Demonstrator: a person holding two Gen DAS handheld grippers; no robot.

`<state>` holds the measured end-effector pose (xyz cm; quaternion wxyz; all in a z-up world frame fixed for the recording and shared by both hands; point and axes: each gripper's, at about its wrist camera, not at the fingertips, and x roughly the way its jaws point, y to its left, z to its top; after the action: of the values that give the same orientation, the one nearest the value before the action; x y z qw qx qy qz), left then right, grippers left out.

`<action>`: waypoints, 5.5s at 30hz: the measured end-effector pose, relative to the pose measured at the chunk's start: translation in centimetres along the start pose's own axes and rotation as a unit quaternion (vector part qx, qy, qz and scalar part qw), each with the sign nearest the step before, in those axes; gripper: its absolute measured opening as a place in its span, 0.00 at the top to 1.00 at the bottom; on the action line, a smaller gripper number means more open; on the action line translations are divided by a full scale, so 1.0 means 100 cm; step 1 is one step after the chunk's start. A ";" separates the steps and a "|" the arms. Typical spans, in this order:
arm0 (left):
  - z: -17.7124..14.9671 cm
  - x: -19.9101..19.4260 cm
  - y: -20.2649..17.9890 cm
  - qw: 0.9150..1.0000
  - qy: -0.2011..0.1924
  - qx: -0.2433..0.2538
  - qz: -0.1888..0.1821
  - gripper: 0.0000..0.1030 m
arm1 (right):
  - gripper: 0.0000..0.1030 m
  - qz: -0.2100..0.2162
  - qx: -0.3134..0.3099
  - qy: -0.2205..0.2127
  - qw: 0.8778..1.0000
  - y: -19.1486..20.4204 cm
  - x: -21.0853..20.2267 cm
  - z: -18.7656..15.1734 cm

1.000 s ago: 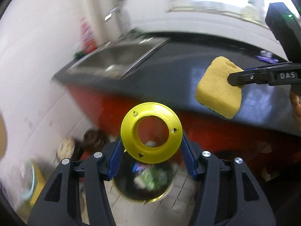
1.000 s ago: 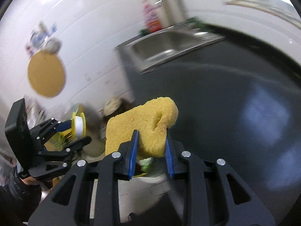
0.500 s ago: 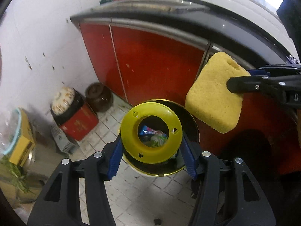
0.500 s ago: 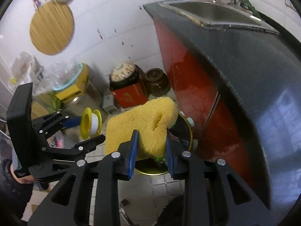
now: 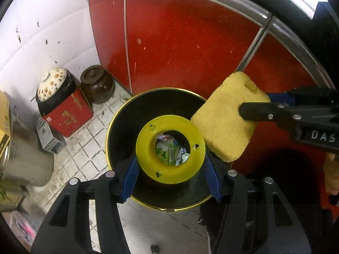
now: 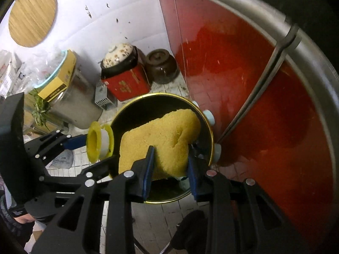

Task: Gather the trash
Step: 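Open both tools to drop the tape roll and sponge into the bin, then swing both open tools back over the countertop, then grasp the blue pen with the left tool while the right tool grasps the crumpled foil, then carry the blue pen and foil over the black bin with both tools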

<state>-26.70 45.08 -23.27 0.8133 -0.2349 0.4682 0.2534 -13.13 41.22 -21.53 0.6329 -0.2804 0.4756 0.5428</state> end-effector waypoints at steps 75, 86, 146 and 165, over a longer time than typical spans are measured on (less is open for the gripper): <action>0.101 -0.087 -0.622 0.847 -0.095 0.467 -0.236 0.07 | 0.13 -0.237 0.378 -0.217 0.868 -0.452 -0.434 -0.302; 0.193 -0.008 -0.703 0.822 -0.053 0.493 -0.280 0.07 | 0.27 -0.201 0.400 -0.166 0.879 -0.616 -0.364 -0.206; 0.022 -0.157 -0.583 0.881 -0.062 0.436 -0.174 0.93 | 0.78 -0.257 0.384 -0.219 0.860 -0.318 -0.444 -0.386; 0.058 -0.175 -0.458 0.930 -0.100 0.331 -0.127 0.93 | 0.78 -0.198 0.293 -0.231 0.906 -0.265 -0.405 -0.262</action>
<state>-1.62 10.43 1.43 0.9129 0.0173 0.4079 0.0010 6.08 -5.33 0.65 0.8732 -0.0368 0.3884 0.2921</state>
